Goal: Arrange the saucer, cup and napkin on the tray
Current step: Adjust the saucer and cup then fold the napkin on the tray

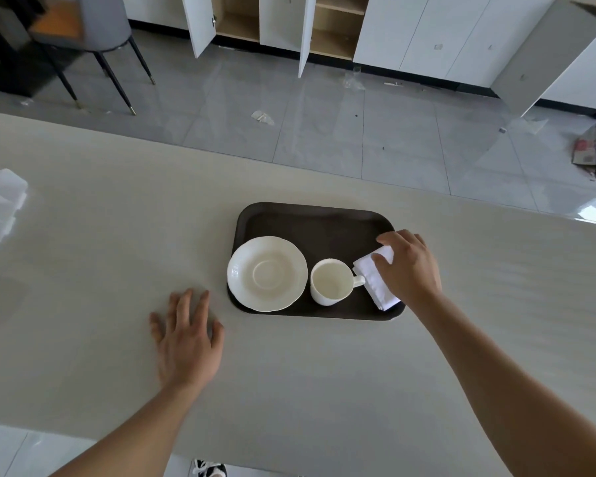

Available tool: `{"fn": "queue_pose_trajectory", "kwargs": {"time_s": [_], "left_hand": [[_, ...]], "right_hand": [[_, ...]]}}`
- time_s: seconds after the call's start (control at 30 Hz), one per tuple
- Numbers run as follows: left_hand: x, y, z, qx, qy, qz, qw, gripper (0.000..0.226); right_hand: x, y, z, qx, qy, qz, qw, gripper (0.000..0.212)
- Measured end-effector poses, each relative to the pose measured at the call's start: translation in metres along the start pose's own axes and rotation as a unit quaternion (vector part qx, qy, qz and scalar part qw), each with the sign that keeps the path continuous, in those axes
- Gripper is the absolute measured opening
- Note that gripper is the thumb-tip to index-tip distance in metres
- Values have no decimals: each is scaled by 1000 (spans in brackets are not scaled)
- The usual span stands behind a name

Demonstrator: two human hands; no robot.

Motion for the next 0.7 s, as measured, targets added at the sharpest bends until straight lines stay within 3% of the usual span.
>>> {"fn": "queue_pose_trajectory", "kwargs": {"time_s": [0.27,0.53,0.7], "left_hand": [[6,-1,0,17,-21,0,1000,57],[10,-1,-1,10,-13,-12,1000,56],[12,-1,-3,9,-13,-19,1000,55]], "right_hand": [[-36,34,73,70,33,92,993,18],[-86,46,101,77,-20,205,975,36],[-105,54,111,78,-31,250,965,31]]}}
Point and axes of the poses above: each hand's wrist, its own y-axis towards the middle knuckle, its own x-axis out of the back of the hand, z = x × y, the point moved 10 cm from there along y, towards the middle knuckle, and after that the axes turned 2 degrees about y, right-handed, at the moved point
